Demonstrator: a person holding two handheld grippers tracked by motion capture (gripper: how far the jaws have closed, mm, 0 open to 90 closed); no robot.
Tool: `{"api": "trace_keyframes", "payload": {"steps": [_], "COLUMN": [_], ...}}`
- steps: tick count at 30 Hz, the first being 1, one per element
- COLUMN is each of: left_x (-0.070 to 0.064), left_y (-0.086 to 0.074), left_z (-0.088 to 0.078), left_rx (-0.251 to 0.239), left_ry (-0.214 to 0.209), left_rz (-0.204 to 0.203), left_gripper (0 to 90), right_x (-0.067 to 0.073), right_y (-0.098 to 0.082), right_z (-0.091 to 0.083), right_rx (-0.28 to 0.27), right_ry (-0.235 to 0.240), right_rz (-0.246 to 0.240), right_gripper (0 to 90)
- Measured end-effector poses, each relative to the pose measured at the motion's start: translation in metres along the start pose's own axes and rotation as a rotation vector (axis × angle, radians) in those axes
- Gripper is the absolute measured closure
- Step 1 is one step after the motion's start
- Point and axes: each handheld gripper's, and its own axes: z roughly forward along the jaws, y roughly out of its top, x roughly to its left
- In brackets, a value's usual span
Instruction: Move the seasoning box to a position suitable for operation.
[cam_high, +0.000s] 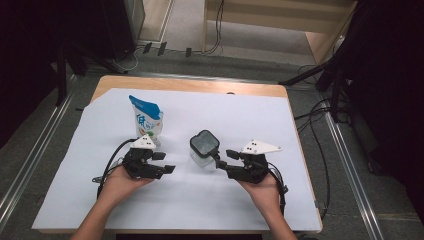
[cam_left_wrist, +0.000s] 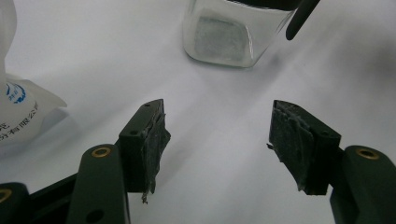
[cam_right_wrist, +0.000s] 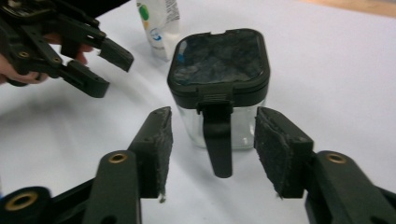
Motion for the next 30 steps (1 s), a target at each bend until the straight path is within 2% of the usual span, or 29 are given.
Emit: {"api": "trace_keyframes", "payload": {"steps": [3,5,13,15,20,22,25,30], "left_x": [0.001,0.001,0.000,0.000,0.001,0.001,0.000,0.001], "left_y": [-0.001,-0.001,-0.001,-0.001,-0.001,-0.001,-0.001,-0.001], "left_z": [0.000,0.000,0.000,0.001,0.000,0.000,0.000,0.000], "left_rx": [-0.001,-0.003,-0.004,-0.008,-0.009,-0.009,-0.006,-0.010], "left_ry": [0.001,0.001,0.001,-0.002,0.000,0.000,-0.002,-0.005], "left_rz": [-0.003,-0.006,-0.006,-0.018,-0.012,-0.010,-0.007,-0.016], "left_gripper": [37.2,37.2,37.9,38.2,37.8,37.8,37.7,37.3], "right_x": [0.001,0.003,0.012,0.013,0.010,0.008,0.005,0.004], "right_y": [-0.002,-0.003,-0.011,-0.012,-0.014,-0.015,-0.015,-0.015], "right_z": [0.002,0.004,0.019,0.023,0.032,0.035,0.037,0.038], "right_rx": [0.004,0.008,0.046,0.055,0.087,0.087,0.088,0.093], "right_ry": [0.029,0.038,0.040,0.044,0.039,0.030,0.042,0.034], "right_rz": [0.011,0.001,-0.044,-0.036,-0.023,-0.020,0.001,-0.008], "right_gripper": [59.5,66.1,88.9,90.0,90.0,90.0,90.0,90.0]}}
